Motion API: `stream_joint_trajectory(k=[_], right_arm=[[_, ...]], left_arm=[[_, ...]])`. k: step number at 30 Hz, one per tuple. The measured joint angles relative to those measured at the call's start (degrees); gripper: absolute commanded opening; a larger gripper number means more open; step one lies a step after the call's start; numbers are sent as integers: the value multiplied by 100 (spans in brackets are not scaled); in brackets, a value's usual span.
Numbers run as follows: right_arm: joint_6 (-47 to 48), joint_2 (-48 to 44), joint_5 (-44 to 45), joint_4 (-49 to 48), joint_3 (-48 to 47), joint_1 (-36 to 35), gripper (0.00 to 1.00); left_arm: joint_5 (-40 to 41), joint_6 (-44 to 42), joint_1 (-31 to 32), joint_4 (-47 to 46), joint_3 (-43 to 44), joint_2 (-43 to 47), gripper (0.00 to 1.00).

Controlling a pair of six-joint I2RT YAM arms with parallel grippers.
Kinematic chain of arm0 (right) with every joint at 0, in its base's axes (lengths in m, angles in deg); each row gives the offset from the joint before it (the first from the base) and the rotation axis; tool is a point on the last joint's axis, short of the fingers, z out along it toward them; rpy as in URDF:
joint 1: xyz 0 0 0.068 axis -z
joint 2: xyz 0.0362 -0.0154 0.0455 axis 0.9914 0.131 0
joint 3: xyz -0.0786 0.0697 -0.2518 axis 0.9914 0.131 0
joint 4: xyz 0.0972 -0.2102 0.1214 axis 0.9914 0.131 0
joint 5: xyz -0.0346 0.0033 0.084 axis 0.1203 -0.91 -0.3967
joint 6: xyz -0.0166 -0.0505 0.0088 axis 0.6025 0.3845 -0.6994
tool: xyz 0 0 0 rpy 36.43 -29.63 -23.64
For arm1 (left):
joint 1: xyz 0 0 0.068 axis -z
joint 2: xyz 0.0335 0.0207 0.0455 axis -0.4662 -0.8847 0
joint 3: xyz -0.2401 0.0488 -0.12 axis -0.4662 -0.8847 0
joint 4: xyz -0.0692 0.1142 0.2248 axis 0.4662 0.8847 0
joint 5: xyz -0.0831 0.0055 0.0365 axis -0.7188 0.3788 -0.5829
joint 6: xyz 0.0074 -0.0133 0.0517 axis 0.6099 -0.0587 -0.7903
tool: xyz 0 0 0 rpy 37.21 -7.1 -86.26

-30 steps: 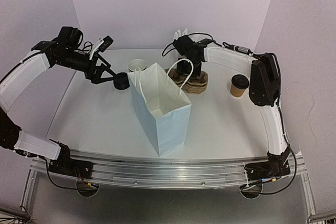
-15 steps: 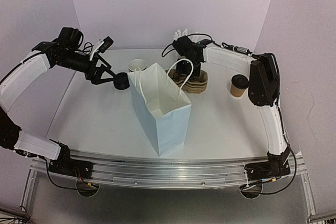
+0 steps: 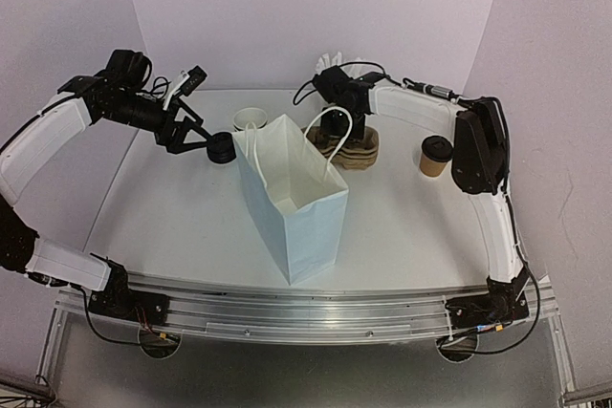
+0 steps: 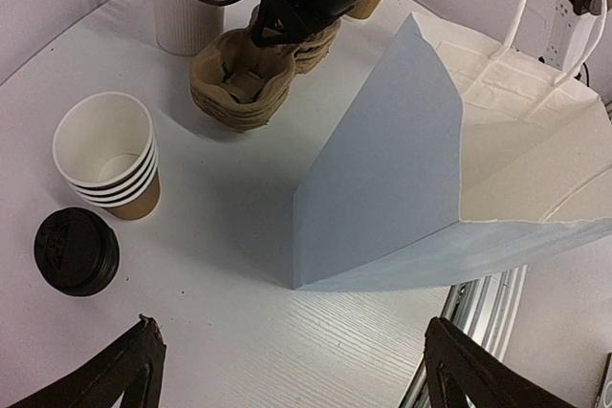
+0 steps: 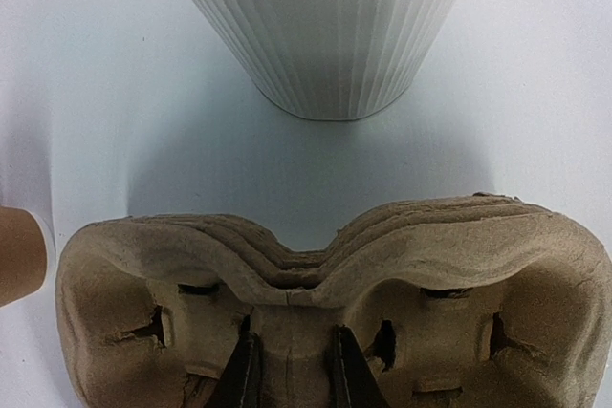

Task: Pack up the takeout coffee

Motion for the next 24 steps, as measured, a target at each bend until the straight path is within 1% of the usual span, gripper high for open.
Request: stream_joint_trajectory(k=[6, 11, 16, 19, 21, 24], right_arm=[[136, -2, 130, 16, -2, -46, 1], [197, -54, 263, 42, -2, -74, 14], [202, -87, 300, 61, -2, -78, 17], [206, -87, 301, 65, -2, -78, 26], [218, -87, 306, 68, -2, -78, 26], [216, -87, 308, 74, -2, -78, 25]], left_arm=[[-25, 0, 0, 0, 0, 0, 94], [-31, 0, 0, -2, 0, 0, 94], [-37, 0, 0, -4, 0, 0, 94], [-40, 0, 0, -4, 0, 0, 94], [-44, 0, 0, -4, -1, 0, 94], [-78, 0, 0, -4, 0, 0, 94]])
